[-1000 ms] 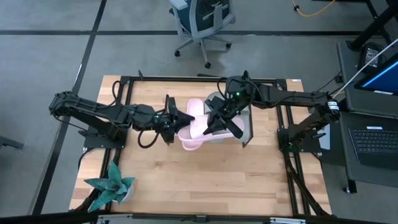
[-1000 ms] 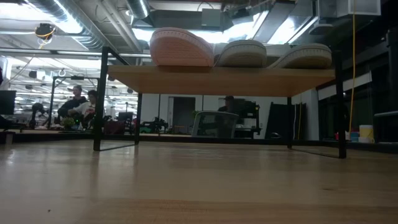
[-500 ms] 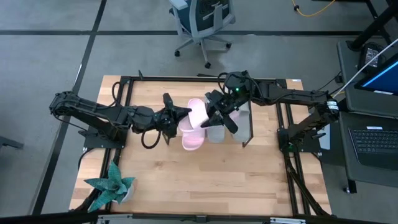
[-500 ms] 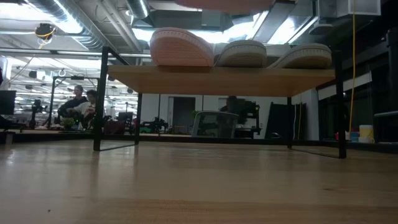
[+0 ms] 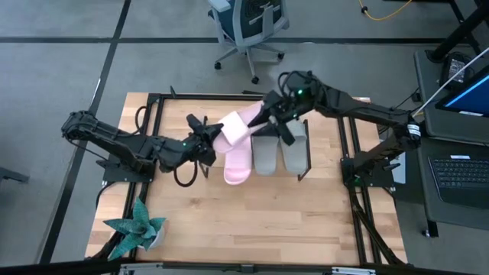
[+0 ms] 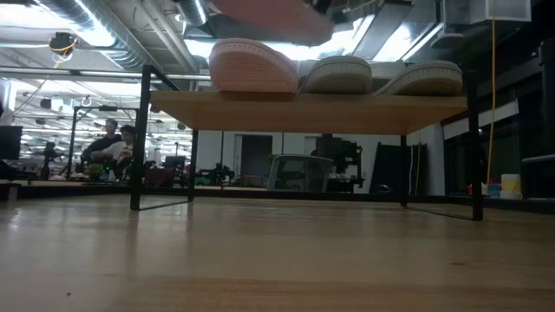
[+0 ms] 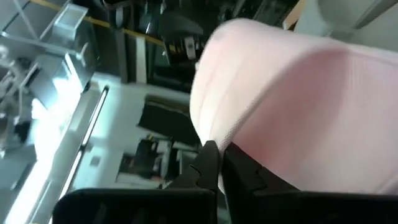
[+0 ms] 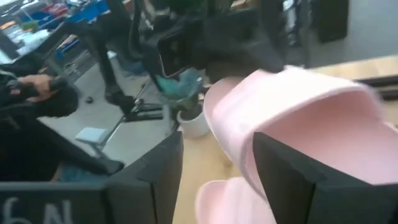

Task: Pick and place slides into the shelf
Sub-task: Put the pink slide on the shelf

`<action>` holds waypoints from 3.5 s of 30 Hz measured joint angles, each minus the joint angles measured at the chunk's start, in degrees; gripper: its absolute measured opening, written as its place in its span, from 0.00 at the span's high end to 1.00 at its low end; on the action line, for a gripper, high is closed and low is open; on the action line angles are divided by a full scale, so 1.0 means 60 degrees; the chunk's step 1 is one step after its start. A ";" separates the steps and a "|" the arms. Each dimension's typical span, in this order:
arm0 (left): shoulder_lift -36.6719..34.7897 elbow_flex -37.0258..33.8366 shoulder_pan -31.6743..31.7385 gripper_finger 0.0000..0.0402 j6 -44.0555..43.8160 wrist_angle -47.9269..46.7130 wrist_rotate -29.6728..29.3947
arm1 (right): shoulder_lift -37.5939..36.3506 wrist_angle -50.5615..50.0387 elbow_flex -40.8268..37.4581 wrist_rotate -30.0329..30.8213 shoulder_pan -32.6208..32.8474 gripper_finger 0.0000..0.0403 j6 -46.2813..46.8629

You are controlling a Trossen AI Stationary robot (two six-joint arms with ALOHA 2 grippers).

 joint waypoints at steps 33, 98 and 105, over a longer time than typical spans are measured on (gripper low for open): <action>0.0066 0.0000 -0.1100 1.00 -0.5108 -0.2533 -0.3216 | -0.1062 -0.0645 -0.0002 0.0873 -0.0649 0.69 -0.1155; 0.1689 0.0003 -0.2324 0.70 -0.9240 -0.3512 -0.2747 | -0.0692 -0.0536 -0.0011 0.0100 -0.0398 0.69 -0.2187; 0.1683 0.0003 -0.2687 0.70 -0.8499 -0.3146 -0.3521 | -0.0692 -0.0533 -0.0011 0.0105 -0.0398 0.69 -0.2102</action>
